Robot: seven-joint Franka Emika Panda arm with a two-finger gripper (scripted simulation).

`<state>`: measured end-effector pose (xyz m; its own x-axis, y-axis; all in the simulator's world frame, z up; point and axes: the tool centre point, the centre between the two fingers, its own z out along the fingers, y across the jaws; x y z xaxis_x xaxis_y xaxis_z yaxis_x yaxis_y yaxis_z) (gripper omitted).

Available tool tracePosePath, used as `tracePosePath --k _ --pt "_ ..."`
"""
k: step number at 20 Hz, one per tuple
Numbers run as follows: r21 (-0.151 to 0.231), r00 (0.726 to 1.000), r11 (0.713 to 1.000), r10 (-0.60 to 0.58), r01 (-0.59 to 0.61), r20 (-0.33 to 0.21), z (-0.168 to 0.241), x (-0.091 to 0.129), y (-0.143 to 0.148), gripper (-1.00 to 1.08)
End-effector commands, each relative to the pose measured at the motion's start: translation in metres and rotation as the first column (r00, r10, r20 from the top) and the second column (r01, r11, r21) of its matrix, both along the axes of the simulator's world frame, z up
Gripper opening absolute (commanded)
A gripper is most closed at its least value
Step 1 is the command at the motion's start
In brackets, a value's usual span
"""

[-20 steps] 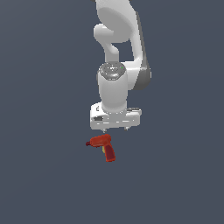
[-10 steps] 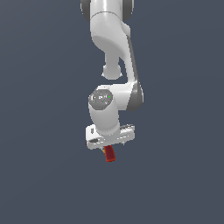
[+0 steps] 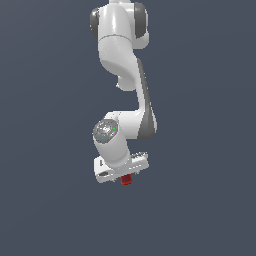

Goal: Pick up the object and move it to a goal position.

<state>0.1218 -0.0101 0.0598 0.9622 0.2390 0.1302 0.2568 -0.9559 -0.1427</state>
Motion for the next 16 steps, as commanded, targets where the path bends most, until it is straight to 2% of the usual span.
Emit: tracePosePath --k 1,9,16 --pt "0.006 1.0 1.0 0.008 -0.008 0.005 -0.005 0.003 -0.002 1.08" --pt "0.008 1.0 1.0 0.01 -0.01 0.006 -0.011 0.004 -0.002 1.08" --pt "0.009 1.0 1.0 0.012 -0.012 0.007 -0.034 0.007 0.002 1.08"
